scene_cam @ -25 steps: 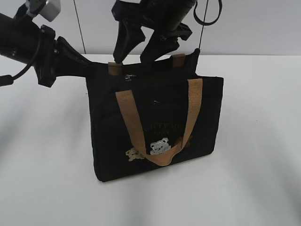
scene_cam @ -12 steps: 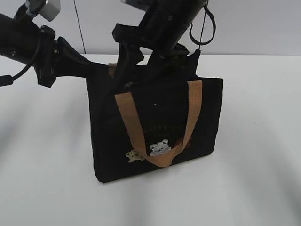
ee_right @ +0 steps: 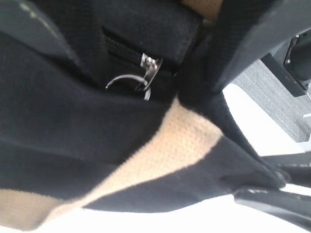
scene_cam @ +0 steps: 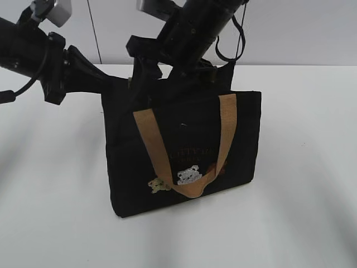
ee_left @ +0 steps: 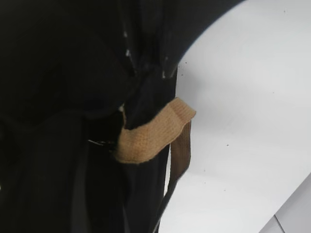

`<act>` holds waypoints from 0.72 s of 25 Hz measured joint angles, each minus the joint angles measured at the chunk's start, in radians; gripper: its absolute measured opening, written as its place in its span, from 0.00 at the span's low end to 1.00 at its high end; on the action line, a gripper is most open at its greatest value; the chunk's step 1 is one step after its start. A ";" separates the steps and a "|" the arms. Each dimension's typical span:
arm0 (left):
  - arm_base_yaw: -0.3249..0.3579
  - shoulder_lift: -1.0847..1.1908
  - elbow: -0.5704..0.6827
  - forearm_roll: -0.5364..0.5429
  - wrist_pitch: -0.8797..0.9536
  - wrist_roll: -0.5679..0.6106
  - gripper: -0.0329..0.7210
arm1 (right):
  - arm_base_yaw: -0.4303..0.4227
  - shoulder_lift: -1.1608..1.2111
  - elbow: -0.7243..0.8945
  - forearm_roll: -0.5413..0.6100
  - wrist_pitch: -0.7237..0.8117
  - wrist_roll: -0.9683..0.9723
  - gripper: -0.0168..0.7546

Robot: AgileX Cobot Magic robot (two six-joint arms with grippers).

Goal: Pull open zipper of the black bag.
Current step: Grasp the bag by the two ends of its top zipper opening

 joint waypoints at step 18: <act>0.002 0.008 0.000 -0.001 0.008 0.000 0.11 | 0.008 0.022 0.000 0.029 -0.044 -0.031 0.25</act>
